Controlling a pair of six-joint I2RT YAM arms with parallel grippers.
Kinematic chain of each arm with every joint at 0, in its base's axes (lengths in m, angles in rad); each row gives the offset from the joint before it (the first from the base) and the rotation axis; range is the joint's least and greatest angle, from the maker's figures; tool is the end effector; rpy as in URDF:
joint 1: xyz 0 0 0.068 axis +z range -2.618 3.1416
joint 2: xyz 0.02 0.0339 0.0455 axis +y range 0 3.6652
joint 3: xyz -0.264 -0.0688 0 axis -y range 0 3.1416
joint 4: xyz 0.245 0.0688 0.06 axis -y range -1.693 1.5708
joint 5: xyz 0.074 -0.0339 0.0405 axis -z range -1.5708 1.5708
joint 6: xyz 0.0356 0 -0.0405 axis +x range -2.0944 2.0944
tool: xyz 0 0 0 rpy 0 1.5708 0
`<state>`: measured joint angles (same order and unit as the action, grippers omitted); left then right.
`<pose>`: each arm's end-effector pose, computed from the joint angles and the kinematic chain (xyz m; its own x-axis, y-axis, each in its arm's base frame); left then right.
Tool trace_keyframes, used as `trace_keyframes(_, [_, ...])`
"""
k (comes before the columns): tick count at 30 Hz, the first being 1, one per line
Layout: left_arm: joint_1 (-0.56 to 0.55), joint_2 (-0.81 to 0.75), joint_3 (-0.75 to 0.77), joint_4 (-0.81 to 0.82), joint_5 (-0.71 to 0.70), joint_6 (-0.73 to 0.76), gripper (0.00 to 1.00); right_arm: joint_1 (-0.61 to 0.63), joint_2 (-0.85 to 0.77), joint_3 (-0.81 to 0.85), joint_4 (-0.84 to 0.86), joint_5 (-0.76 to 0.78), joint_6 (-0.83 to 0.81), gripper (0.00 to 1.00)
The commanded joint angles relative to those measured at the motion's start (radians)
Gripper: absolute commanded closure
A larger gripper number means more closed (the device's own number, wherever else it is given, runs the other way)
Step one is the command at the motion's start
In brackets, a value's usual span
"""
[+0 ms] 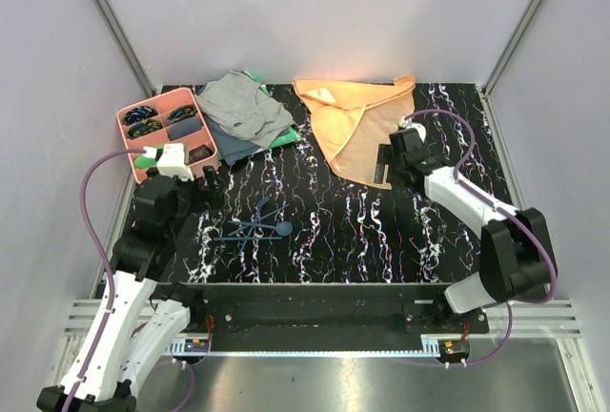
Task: Fold the napkin, place the utensils inside, and roll it up
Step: Flatten the napkin out
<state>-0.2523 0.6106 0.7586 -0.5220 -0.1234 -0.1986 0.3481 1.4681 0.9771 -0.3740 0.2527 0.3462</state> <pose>0.1356 -0.0304 0.3204 -0.3738 -0.1058 -0.9214 0.0643 0.9881 -0.1396 0.2922 0.0966 0.2309 -0.7333 0.0834 -0.6747 0.0755 0.9963 0.0411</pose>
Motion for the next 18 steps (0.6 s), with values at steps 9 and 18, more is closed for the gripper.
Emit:
trace_keyframes(9, [-0.001, 0.012, 0.004, 0.050, 0.044, 0.010, 0.01, 0.003, 0.291, 0.192, -0.068, 0.139, 0.048, 0.41])
trace_keyframes(18, [-0.001, 0.017, 0.007, 0.051, 0.054, 0.008, 0.01, -0.008, 0.414, 0.264, -0.071, 0.070, 0.069, 0.46])
